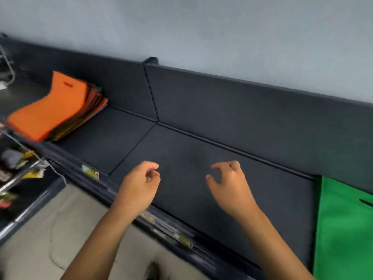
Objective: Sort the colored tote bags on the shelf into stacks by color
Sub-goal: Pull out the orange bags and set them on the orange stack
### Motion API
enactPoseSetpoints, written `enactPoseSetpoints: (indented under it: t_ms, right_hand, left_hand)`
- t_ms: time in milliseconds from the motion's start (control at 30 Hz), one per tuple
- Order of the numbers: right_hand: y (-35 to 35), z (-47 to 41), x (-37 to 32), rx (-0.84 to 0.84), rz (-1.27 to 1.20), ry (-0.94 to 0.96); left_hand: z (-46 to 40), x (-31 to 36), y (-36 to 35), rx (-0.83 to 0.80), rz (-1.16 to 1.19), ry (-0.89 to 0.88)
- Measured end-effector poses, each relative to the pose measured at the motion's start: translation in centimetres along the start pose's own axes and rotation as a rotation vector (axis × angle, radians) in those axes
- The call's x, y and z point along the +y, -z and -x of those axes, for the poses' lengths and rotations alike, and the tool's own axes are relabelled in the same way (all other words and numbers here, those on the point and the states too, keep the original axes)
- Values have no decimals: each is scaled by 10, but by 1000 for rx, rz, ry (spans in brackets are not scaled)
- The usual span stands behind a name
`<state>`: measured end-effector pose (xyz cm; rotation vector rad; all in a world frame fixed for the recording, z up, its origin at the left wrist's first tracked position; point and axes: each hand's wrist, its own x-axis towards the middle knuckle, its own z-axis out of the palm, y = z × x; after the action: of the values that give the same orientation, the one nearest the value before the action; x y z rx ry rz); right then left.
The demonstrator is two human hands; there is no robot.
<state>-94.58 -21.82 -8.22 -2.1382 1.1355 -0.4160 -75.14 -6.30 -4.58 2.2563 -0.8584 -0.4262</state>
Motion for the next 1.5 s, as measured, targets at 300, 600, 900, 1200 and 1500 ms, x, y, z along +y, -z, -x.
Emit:
enactPoseSetpoints:
  t_ms: [300,600,900,1200,1500]
  right_hand:
    - [-138,-19,-163,-253,13,247]
    - [-279,-41,-325,-250,-5,329]
    - [-306,-93,-362,-110,-42,177]
    - [-347,-191,-391,31,-58,76]
    - [-368,-273,-419,182,-28,-82]
  left_hand:
    - [4,-159,176,323,132,204]
    - [-21,-308,308,365,154,266]
    - [-89,-347,349,249,150,193]
    - [-227,-349,385,196,72,36]
    - [-342,-352,411,187,-1,-35]
